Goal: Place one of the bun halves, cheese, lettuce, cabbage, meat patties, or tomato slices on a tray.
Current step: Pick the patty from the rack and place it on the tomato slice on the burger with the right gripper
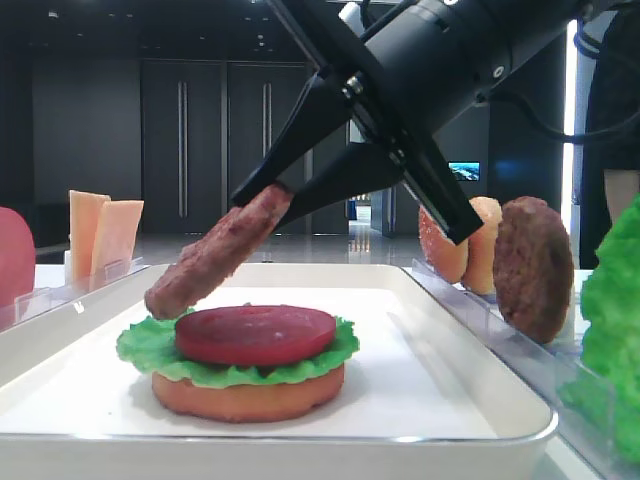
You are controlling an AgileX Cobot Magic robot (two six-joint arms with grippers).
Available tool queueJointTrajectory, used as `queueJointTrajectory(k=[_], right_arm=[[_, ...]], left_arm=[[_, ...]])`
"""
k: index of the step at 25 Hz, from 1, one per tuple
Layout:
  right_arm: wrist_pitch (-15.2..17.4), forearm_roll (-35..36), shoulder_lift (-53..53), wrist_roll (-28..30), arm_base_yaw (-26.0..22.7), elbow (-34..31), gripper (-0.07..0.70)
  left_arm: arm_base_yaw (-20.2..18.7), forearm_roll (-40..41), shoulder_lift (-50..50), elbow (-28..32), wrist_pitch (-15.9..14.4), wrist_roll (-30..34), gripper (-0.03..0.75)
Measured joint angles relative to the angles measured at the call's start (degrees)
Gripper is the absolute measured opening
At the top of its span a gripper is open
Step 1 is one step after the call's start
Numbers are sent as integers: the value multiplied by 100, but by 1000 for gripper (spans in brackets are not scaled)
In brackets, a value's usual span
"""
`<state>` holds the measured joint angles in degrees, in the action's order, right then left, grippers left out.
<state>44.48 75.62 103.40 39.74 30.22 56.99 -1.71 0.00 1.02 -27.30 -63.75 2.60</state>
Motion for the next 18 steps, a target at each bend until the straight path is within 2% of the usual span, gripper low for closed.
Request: queueJointTrajectory(k=[18], right_arm=[[44,-144,0,-16,-108,0,115]], left_arm=[[0,0,0,0,0,0,471]])
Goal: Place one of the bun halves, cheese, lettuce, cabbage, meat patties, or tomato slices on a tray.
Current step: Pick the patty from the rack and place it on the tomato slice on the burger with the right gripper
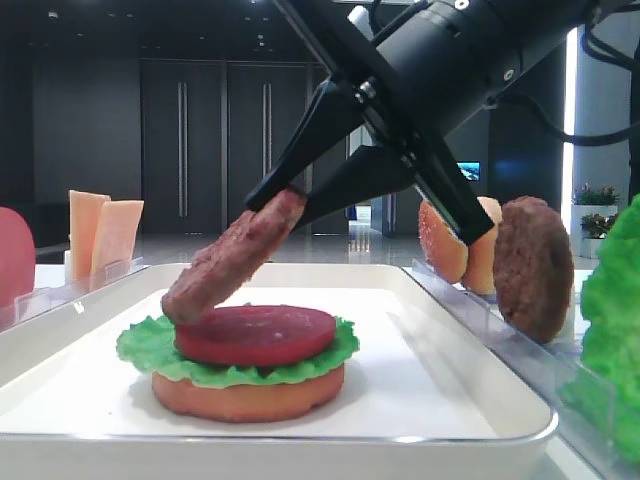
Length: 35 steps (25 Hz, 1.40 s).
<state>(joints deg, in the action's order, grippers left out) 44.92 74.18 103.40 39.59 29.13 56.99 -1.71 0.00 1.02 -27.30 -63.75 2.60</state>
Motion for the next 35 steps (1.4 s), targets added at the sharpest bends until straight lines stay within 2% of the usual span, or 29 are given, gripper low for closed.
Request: queueJointTrajectory(k=[35], right_arm=[[-64,-94,160,-15,0,0,115]], left_arm=[[0,0,0,0,0,-32,471]])
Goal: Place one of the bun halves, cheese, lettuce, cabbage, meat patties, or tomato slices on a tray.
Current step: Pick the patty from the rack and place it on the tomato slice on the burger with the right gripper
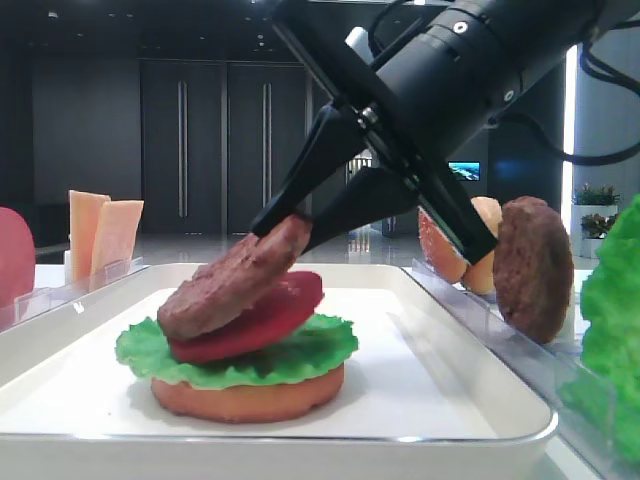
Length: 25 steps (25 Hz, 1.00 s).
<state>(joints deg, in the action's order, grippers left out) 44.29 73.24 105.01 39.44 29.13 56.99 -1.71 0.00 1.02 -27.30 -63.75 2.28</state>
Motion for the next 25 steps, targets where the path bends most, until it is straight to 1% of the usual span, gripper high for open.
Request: queueJointTrajectory(k=[11,16,17,18,20,23,25], right_arm=[[19,41,18,0,0,0,113],[19,41,18,-90,0,0,120],[19,41,18,-101,0,0,134],[13,27,20,-104,0,0,166],[8,-5,25,-114,0,0,260],[6,-5,25,-132,0,0,379],[6,-16,25,-168,0,0,419]], left_arm=[[0,0,0,0,0,0,471],[0,0,0,0,0,0,471],[0,0,0,0,0,0,471],[0,0,0,0,0,0,471],[0,0,0,0,0,0,471],[0,0,0,0,0,0,471],[0,0,0,0,0,0,471]])
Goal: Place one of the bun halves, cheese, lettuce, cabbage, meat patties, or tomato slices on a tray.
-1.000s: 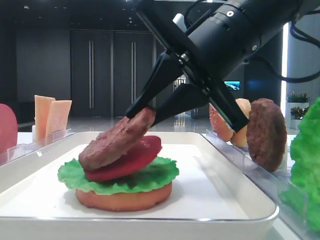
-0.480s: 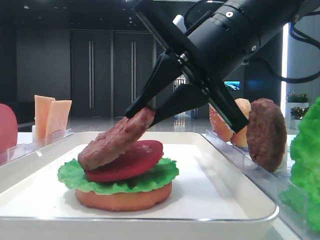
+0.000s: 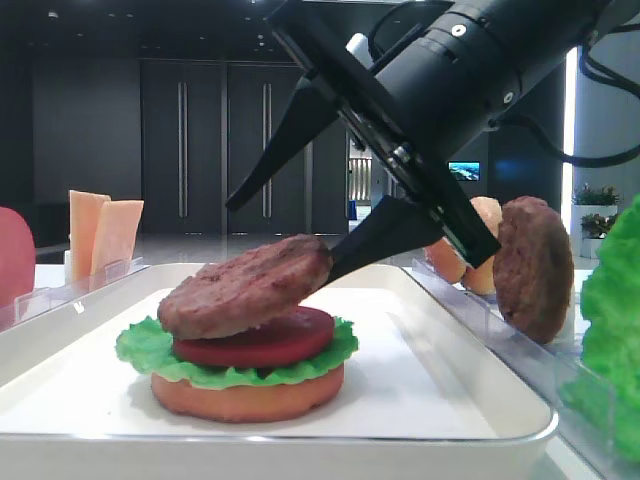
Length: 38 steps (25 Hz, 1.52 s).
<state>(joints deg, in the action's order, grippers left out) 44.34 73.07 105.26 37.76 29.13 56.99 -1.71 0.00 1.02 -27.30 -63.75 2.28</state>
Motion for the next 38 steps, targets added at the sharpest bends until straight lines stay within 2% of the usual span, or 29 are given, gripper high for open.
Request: queueJointTrajectory(k=[3,6,11,17,19,25,30,38], right_arm=[[-29,-80,-21,-132,0,5,440],[-159,-482,-162,-424,0,20,446],[-223,-1614,-453,-1372,0,227,446],[-113,-2701,-859,-2457,0,525,446],[-28,-3274,-990,-2944,0,641,447],[449,-5015,-1279,-4336,0,1062,447],[1057,-5837,-1439,-4687,-74,1395,447],[2080,-6999,-1440,-4888,-722,1620,445]], left_arm=[[0,0,0,0,0,0,471],[0,0,0,0,0,0,471],[0,0,0,0,0,0,471],[0,0,0,0,0,0,471],[0,0,0,0,0,0,471],[0,0,0,0,0,0,471],[0,0,0,0,0,0,471],[0,0,0,0,0,0,471]])
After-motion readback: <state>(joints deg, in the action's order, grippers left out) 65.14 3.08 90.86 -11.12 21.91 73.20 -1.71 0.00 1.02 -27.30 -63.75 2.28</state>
